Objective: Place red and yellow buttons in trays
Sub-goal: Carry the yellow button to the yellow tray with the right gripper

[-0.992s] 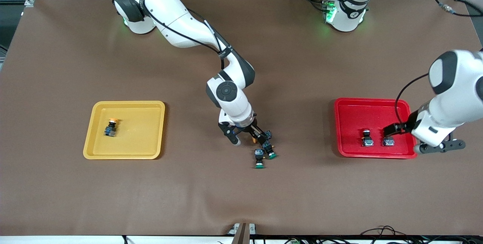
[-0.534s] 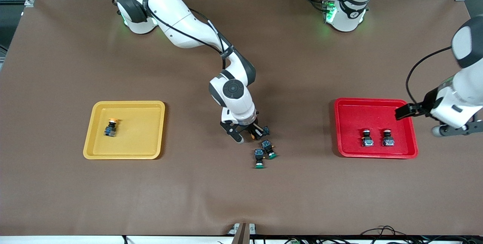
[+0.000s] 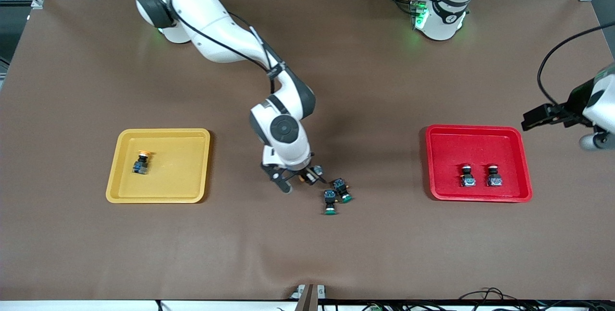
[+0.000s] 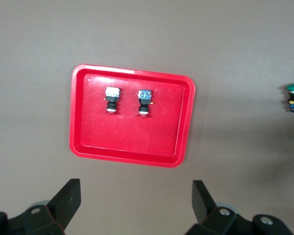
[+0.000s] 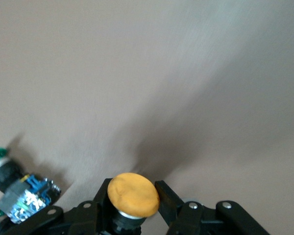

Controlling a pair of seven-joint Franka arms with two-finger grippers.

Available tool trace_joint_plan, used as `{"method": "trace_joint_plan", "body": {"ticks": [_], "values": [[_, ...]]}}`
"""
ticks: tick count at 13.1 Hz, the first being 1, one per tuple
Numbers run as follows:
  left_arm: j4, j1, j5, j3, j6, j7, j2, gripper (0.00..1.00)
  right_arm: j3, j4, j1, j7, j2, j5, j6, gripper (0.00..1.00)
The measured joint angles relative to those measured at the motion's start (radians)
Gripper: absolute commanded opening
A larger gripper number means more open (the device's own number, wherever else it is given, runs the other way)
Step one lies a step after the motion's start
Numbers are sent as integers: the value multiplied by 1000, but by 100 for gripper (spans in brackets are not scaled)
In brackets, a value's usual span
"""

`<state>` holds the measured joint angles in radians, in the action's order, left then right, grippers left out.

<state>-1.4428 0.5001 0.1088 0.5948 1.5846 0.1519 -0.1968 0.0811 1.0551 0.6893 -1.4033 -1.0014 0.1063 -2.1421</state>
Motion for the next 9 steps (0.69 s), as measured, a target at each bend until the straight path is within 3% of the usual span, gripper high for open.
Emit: {"method": "trace_joint_plan", "body": {"ticks": [5,9], "values": [[1,0,-3,-1,-29,-9,13,100,-4,-2,-154,381,151,72,287,0],[0,0,-3,-1,-35,-9,19,100,-6,18,-301,723,196,118,389,0]]}}
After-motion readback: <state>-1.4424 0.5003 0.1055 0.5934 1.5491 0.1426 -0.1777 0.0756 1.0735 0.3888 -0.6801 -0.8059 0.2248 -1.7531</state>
